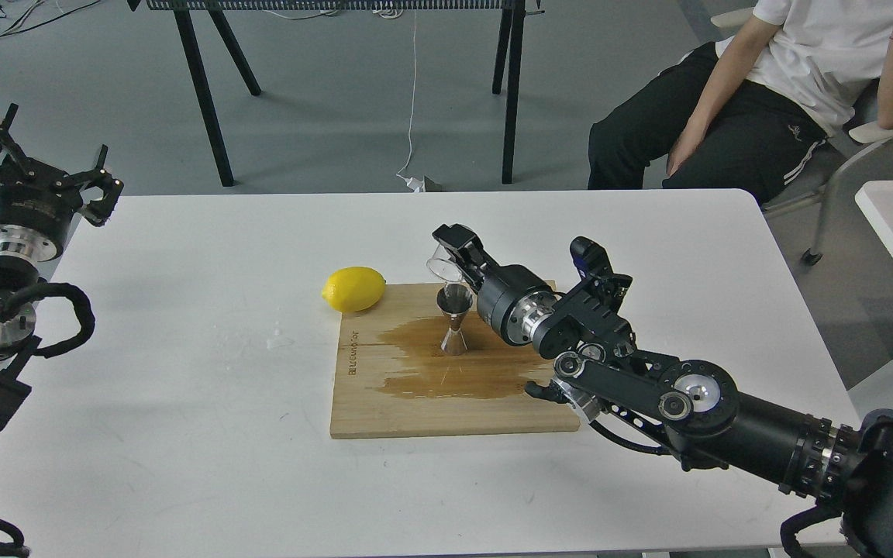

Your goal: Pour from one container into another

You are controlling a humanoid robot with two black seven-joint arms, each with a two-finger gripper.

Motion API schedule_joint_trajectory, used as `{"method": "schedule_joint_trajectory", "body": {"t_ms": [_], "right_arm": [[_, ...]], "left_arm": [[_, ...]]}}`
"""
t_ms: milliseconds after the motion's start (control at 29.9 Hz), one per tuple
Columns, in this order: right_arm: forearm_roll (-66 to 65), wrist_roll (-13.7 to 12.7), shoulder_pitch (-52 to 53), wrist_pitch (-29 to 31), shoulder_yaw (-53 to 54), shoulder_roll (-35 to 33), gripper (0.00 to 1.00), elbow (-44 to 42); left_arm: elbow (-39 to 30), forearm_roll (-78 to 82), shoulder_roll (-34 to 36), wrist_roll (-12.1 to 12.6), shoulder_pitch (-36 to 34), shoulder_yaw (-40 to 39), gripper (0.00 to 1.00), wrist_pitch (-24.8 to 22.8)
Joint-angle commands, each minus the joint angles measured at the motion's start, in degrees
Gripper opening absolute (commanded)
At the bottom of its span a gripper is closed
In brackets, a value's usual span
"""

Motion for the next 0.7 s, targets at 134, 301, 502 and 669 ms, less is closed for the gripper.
{"method": "schedule_joint_trajectory", "body": {"t_ms": [134, 301, 502, 669], "right_arm": [[-1.4, 0.5, 0.7, 0.0, -1.8, -0.1, 0.38, 0.0], [-1.6, 0.7, 0.7, 0.0, -1.9, -0.2, 0.39, 0.1], [-3.3, 0.9, 0.7, -0.2, -2.0, -0.4, 0.39, 0.2], [-4.8, 1.0, 0.9, -0.5, -4.0, -0.7, 0.39, 0.3]], "left_arm": [[0.0, -0.1, 0.0, 0.0, -0.1, 0.0, 1.00, 0.0], [0.0, -0.1, 0.0, -0.1, 0.0, -0.1, 1.00, 0.0], [0.0, -0.1, 0.0, 0.0, 0.1, -0.1, 1.00, 0.0], [0.0, -0.1, 0.1, 0.0, 0.1, -0.1, 1.00, 0.0]]}}
